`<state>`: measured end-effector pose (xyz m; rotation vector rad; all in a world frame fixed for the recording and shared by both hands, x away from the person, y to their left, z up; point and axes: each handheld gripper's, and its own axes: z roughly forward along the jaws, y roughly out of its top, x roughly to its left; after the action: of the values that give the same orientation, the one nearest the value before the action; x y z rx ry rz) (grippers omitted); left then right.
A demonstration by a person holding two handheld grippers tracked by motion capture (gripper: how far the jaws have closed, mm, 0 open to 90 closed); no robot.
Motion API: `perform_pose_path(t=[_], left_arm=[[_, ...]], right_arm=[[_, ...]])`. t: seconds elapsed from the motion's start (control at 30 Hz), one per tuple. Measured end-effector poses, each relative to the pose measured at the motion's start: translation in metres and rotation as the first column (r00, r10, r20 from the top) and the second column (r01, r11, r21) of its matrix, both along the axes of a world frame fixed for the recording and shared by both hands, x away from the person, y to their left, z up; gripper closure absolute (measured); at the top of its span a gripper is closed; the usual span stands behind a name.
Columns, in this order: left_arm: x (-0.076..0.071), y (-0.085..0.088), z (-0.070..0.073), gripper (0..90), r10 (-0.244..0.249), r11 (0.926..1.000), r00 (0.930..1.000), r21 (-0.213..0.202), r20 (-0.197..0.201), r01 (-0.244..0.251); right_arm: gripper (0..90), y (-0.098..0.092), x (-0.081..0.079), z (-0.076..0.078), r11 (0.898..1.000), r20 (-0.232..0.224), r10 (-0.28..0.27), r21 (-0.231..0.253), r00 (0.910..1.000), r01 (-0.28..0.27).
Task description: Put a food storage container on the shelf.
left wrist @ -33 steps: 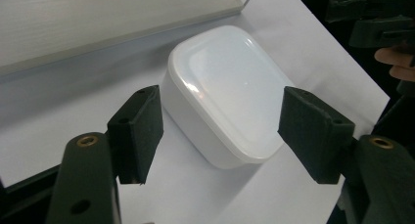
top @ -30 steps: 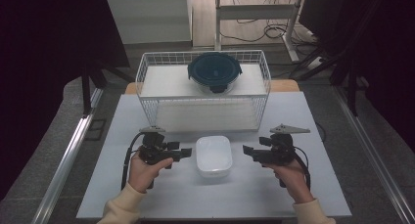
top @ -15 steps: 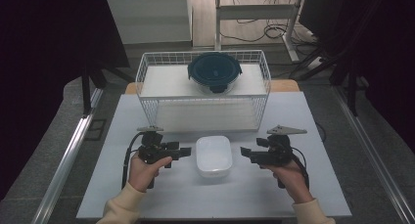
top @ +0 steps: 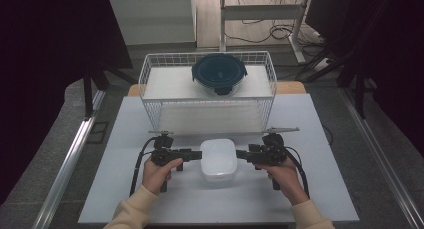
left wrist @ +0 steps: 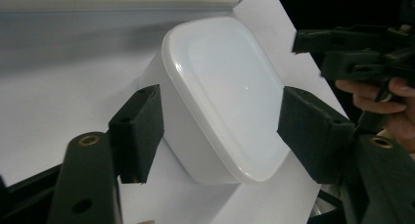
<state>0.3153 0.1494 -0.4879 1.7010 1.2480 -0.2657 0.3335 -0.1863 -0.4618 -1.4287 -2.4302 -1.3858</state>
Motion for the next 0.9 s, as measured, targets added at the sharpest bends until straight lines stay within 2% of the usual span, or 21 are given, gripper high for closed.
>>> perform_pose_path(t=[0.1,0.2,0.3,0.37,0.63,0.73,0.8,0.9], left_arm=[[0.002,-0.003,-0.003,36.8,-0.006,1.0,0.9998,-0.005,-0.017,0.006],[0.003,-0.005,-0.007,38.2,0.006,0.9998,0.9991,-0.021,-0.041,-0.007],[0.007,-0.002,-0.015,40.0,0.001,0.9965,0.9967,-0.084,-0.082,-0.008],[0.008,-0.001,-0.018,41.6,0.012,0.9962,0.9952,-0.085,-0.097,-0.02],[0.011,-0.004,-0.026,50.7,-0.036,0.9944,0.9914,-0.103,-0.126,0.023],[0.011,-0.006,-0.028,58.7,-0.034,0.9947,0.9904,-0.101,-0.134,0.021],[0.01,-0.008,-0.028,60.8,-0.021,0.9958,0.9897,-0.091,-0.142,0.008],[0.009,-0.006,-0.03,64.8,-0.009,0.994,0.989,-0.109,-0.148,-0.007]], right_arm=[[35.2,0.007,0.004,-0.006,1.0,-0.042,0.009,-0.005,0.9991,-0.01],[37.4,0.012,0.007,-0.012,1.0,-0.066,0.016,-0.004,0.9977,-0.017],[40.2,0.014,0.01,-0.017,1.0,-0.096,0.01,0.005,0.9953,-0.01],[42.4,0.014,0.012,-0.021,1.0,-0.115,0.007,0.014,0.9934,-0.005],[52.5,0.015,0.016,-0.028,0.998,-0.18,0.028,0.058,0.9832,-0.017],[56.9,0.013,0.018,-0.031,0.996,-0.209,0.037,0.087,0.9771,-0.019],[58.4,0.012,0.019,-0.032,0.994,-0.23,0.044,0.11,0.9721,-0.019],[61.7,0.011,0.019,-0.032,0.993,-0.246,0.035,0.119,0.9687,-0.005]])
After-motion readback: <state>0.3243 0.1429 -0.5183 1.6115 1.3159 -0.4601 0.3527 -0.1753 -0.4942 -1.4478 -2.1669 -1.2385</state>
